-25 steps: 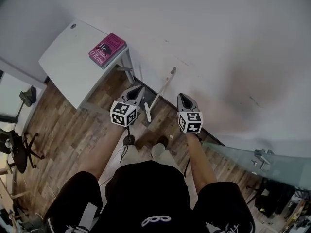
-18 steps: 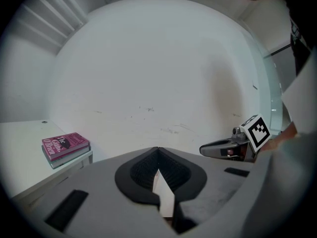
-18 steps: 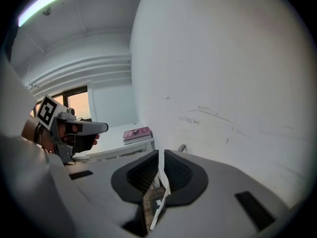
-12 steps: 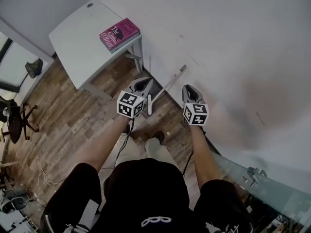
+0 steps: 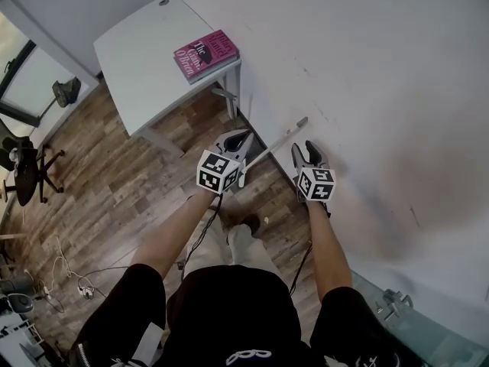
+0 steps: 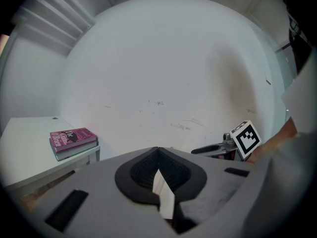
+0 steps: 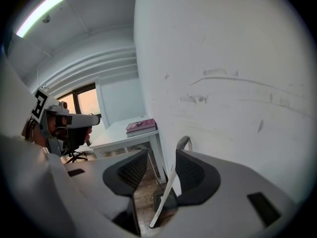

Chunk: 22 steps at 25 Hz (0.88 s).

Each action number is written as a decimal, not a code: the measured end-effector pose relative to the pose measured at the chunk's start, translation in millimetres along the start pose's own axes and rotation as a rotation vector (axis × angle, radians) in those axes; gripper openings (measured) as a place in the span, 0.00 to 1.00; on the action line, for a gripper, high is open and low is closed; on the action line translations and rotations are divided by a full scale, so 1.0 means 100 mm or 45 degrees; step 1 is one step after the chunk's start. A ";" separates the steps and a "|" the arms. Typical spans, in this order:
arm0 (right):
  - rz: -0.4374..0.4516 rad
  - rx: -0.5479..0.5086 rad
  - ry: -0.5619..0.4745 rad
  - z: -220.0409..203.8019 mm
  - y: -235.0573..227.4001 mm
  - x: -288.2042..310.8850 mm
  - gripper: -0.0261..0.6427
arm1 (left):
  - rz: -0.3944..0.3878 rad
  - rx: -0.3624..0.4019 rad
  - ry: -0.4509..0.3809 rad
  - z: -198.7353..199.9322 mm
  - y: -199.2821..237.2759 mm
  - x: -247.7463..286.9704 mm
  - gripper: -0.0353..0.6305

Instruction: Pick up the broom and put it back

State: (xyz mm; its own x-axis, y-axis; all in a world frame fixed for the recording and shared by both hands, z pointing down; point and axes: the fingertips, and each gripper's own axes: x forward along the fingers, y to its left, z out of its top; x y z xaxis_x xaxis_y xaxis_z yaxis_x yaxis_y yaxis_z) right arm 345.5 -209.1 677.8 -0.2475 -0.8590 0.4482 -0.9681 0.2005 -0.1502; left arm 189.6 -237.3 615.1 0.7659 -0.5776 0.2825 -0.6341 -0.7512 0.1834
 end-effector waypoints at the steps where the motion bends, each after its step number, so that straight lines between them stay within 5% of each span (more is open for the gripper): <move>1: 0.004 -0.003 0.011 -0.03 -0.02 0.04 0.30 | 0.002 -0.004 0.001 -0.02 0.00 0.02 0.09; 22: 0.022 0.067 0.182 -0.63 -0.33 0.98 0.35 | 0.046 -0.106 0.034 -0.41 0.22 0.39 0.09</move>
State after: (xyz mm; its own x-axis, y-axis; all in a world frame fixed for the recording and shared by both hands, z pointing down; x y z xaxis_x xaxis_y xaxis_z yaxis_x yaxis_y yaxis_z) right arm 350.9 -270.2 782.2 -0.2705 -0.7792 0.5655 -0.9613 0.1863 -0.2031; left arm 201.4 -263.1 669.0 0.7402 -0.5941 0.3148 -0.6685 -0.7005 0.2500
